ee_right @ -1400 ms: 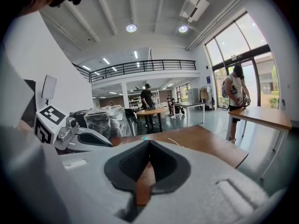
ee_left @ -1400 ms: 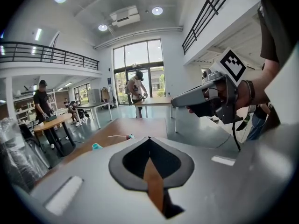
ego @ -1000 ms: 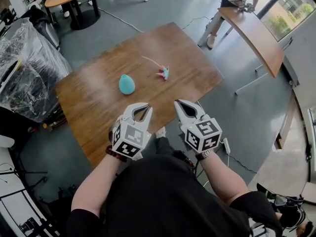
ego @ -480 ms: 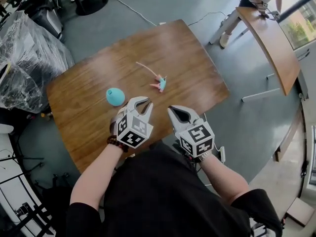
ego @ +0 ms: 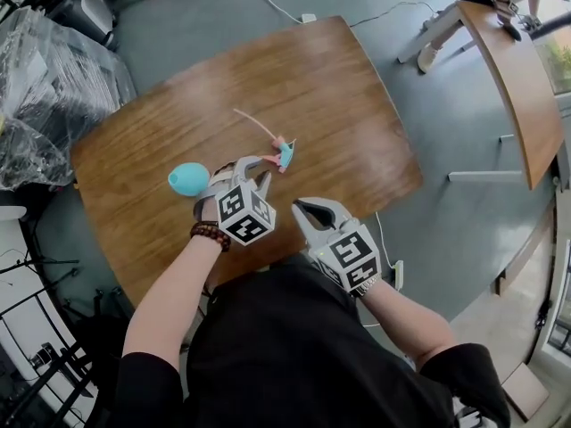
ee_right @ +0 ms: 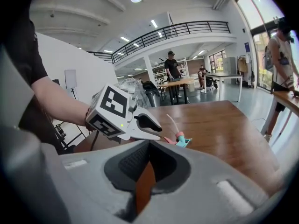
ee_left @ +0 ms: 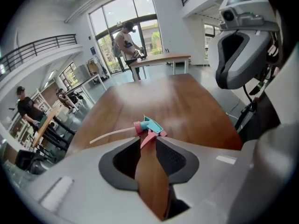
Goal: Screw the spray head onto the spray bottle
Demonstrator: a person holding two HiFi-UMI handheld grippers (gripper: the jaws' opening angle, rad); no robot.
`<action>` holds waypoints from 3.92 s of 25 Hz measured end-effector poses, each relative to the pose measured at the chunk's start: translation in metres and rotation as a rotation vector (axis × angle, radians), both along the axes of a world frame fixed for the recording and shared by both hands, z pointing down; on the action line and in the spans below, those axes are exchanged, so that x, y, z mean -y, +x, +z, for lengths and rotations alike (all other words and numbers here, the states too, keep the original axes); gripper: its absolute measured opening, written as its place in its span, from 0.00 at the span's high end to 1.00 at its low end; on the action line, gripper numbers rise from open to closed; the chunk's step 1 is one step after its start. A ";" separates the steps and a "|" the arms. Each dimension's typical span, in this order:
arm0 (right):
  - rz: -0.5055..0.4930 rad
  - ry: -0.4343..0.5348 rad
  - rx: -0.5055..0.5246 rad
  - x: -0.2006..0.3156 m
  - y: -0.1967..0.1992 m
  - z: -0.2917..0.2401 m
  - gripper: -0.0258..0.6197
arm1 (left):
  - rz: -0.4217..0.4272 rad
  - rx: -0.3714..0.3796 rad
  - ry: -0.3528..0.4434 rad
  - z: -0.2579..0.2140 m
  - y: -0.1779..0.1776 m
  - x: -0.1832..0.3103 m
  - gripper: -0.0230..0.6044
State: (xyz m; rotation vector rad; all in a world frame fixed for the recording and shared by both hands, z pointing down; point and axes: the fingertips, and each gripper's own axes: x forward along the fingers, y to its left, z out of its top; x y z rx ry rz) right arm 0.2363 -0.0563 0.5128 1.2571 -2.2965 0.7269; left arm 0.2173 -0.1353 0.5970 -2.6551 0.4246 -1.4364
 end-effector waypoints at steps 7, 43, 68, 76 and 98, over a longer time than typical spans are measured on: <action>-0.034 -0.036 0.017 0.006 0.007 0.016 0.97 | 0.089 0.156 0.017 0.040 0.001 0.011 0.75; -0.139 0.135 -0.230 0.020 0.056 -0.002 0.97 | -0.019 -0.120 -0.154 -0.039 0.017 0.001 0.89; -0.503 0.501 -0.460 0.050 -0.087 -0.092 0.59 | -0.045 -0.858 -0.542 -0.228 -0.103 -0.022 0.90; -0.649 0.550 -0.438 0.054 -0.148 -0.122 0.58 | -0.014 -1.000 -0.651 -0.255 -0.137 -0.036 0.90; -0.754 0.585 -0.506 0.042 -0.167 -0.124 0.76 | -0.002 -1.032 -0.705 -0.253 -0.152 -0.053 0.87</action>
